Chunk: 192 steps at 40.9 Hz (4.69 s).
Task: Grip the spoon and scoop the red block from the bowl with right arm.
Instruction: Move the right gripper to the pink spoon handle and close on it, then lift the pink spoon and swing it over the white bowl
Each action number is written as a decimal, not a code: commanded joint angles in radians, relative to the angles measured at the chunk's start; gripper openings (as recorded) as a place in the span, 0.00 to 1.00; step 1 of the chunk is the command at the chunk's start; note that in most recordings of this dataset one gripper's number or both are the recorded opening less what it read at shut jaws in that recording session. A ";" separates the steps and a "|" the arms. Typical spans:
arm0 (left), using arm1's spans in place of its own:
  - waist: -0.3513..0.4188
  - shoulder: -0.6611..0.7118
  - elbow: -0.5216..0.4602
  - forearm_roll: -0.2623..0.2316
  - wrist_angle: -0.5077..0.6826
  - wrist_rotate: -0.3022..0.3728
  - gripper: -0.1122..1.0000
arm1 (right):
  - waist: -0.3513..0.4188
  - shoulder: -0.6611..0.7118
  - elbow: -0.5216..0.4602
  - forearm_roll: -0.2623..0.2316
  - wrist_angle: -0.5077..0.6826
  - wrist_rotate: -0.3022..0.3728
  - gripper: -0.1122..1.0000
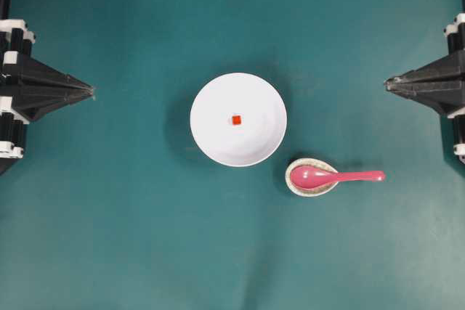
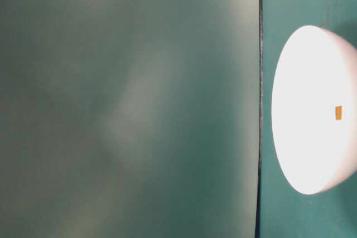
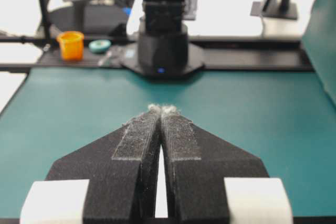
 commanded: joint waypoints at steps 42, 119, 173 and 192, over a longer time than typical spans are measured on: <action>0.000 -0.037 -0.044 0.017 0.132 -0.014 0.10 | 0.347 0.589 0.324 0.268 -0.540 0.216 0.52; 0.000 -0.029 -0.038 0.015 0.156 -0.014 0.10 | 0.537 0.948 0.233 0.508 -0.703 0.164 0.35; 0.000 -0.048 -0.044 0.014 0.181 -0.051 0.10 | -0.236 0.773 -0.736 0.462 1.150 0.021 0.31; 0.000 -0.055 -0.046 0.015 0.193 -0.049 0.10 | -0.235 0.946 -0.825 0.382 1.247 0.061 0.31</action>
